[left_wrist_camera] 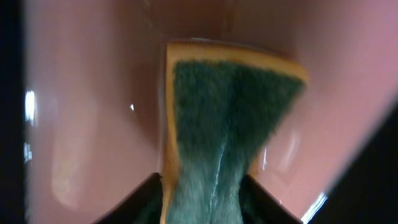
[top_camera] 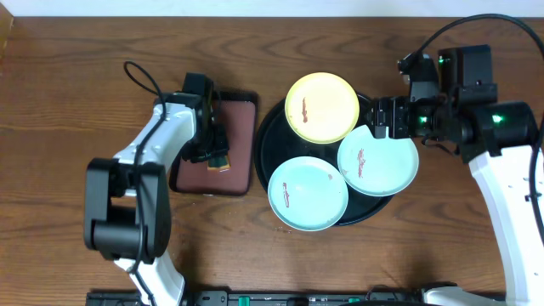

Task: Clean dirty plates on tray and stack at the side
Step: 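Grasp the sponge with the left gripper and lift it from the water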

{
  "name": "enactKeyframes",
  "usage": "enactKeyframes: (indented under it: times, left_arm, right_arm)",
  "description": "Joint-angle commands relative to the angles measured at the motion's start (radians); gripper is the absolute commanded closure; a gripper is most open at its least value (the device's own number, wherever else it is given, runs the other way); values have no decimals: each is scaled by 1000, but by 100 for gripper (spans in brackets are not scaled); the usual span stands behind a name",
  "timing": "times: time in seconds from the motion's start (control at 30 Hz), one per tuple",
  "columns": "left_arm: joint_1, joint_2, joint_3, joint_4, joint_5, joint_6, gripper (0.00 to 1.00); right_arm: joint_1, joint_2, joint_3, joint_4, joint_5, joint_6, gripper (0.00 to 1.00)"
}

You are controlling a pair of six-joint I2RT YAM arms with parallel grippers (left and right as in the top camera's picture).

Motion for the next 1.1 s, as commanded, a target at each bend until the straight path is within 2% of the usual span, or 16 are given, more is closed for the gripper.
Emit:
enactKeyframes:
  times: [0.0,0.07,0.1,0.23,0.33,0.43,0.47,0.53,0.57,0.6,0.63,0.67,0.73,0.83,0.93,1.07]
  left_arm:
    - [1,36,-6,12,-14,-13,70]
    - [2,52,-6,23,-14,-5,78]
    - [2,57,-6,28,-14,4,90]
    - [3,54,1,20,-17,25,93]
    - [12,28,40,-42,-15,23,92]
    - [14,-21,62,-70,-14,24,60]
    - [15,-40,62,-64,-14,24,53]
    - [14,-58,62,-36,-30,24,48]
    - [14,-60,62,-18,-42,24,48]
    - [14,-59,61,7,-59,24,48]
    - [14,-55,55,35,-78,24,48]
    - [14,-51,48,55,-87,24,48]
    - [14,-37,31,96,-89,24,49]
    - [11,-4,10,121,-83,23,56]
    - [5,40,8,140,-63,20,64]
    - [2,60,8,156,-8,20,92]
  right_arm:
    - [-5,57,14,-20,40,22,24]
    - [-11,85,14,-19,39,22,25]
    - [-15,99,14,-15,39,22,27]
    - [-39,138,14,4,10,23,34]
    - [-61,147,14,14,-19,23,34]
    - [-95,152,14,8,-26,23,43]
    - [-106,153,14,4,-27,23,52]
    - [-128,156,14,-1,-29,23,64]
    - [-135,157,14,-1,-30,23,65]
    - [-141,157,14,0,-32,23,62]
    - [-143,157,14,1,-32,23,43]
    - [-143,157,14,3,-32,24,30]
    - [-143,157,14,3,-32,24,37]
    - [-141,157,14,0,-33,24,38]
    - [-137,158,14,3,-32,23,34]
    - [-137,158,14,15,-32,24,34]
